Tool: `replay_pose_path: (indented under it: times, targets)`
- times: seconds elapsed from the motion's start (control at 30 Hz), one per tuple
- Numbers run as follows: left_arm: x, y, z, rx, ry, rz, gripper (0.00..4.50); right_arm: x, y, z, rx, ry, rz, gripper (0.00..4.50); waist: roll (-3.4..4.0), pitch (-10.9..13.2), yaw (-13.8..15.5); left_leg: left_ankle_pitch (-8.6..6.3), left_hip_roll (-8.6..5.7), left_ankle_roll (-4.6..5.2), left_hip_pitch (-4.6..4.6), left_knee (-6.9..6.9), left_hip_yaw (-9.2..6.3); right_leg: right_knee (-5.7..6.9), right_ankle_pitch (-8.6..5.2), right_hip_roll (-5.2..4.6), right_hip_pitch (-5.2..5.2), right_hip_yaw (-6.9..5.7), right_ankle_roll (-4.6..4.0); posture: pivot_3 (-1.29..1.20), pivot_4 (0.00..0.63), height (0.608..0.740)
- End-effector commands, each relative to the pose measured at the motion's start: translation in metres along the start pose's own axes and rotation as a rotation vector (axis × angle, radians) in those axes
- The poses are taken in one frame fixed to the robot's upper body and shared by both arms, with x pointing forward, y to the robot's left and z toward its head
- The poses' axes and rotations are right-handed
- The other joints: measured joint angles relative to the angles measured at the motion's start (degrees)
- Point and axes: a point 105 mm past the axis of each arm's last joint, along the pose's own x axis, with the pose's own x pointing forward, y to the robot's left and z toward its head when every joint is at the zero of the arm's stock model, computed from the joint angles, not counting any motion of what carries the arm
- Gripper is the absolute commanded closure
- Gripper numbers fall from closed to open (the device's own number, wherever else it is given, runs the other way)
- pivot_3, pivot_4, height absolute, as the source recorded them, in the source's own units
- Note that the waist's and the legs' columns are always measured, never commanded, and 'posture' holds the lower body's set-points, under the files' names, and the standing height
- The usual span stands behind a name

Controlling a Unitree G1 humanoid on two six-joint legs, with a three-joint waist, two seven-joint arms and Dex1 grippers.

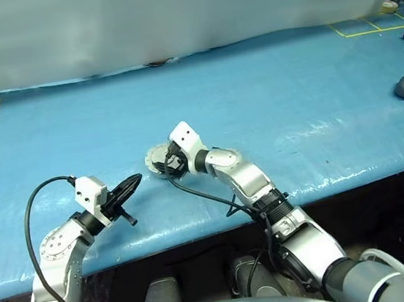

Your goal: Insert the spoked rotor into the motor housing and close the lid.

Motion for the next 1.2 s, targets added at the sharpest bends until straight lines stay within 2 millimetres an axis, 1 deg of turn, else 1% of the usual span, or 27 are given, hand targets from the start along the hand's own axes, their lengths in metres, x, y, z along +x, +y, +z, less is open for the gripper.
replay_pose_path:
  times: [0.03,0.27,0.37,0.43,0.47,1.03,1.2]
  targets:
    - [0.0011,-0.0026,0.0128,0.022,-0.043,-0.006,4.50,0.0005,-0.0032,0.0101,-0.008,-0.035,0.006,0.02,0.00,0.00,0.01,0.00,0.00,0.00,0.00,-0.01,-0.01,0.00,-0.01,0.00,0.00,-0.01,-0.01,0.00,0.150,0.740]
    - [0.0021,-0.0026,0.0130,0.022,-0.045,-0.005,4.50,0.0043,0.0027,0.0093,0.005,-0.034,0.034,0.02,0.00,0.00,-0.10,0.00,0.00,0.00,0.04,-0.07,0.00,0.00,-0.02,0.00,0.00,0.00,-0.03,0.00,0.150,0.740]
    - [0.0018,-0.0027,0.0128,0.022,-0.043,-0.005,4.50,0.0044,0.0037,0.0092,0.008,-0.038,0.039,0.65,0.00,0.00,-0.12,0.00,0.01,0.00,0.05,-0.11,0.01,0.00,-0.03,0.01,-0.01,0.00,-0.05,0.00,0.150,0.740]
    - [0.0015,-0.0025,0.0125,0.022,-0.042,-0.005,4.50,0.0039,0.0043,0.0087,0.010,-0.039,0.042,1.27,0.00,0.00,-0.12,0.00,0.01,0.00,0.06,-0.14,0.01,0.00,-0.04,0.01,-0.02,0.00,-0.06,0.00,0.150,0.740]
    - [0.0014,-0.0025,0.0123,0.021,-0.040,-0.005,4.50,0.0035,0.0043,0.0086,0.009,-0.040,0.043,1.35,0.00,0.00,-0.12,0.00,0.01,0.00,0.05,-0.15,0.00,0.00,-0.04,0.01,-0.02,0.00,-0.06,0.00,0.150,0.740]
    - [0.0041,-0.0038,0.0100,0.013,-0.029,-0.023,4.50,-0.0016,0.0005,0.0178,-0.062,-0.038,0.060,1.35,0.00,0.00,-0.03,0.00,0.00,0.00,0.05,-0.38,0.02,-0.19,-0.05,-0.01,-0.04,-0.01,-0.06,0.00,0.150,0.740]
    - [0.0034,-0.0042,0.0086,0.015,-0.023,-0.022,4.50,-0.0021,0.0013,0.0156,-0.081,-0.017,0.081,1.35,0.00,0.00,-0.05,0.00,0.00,0.00,0.05,-0.59,0.02,-0.40,0.01,0.00,-0.04,-0.01,0.03,0.00,0.150,0.740]
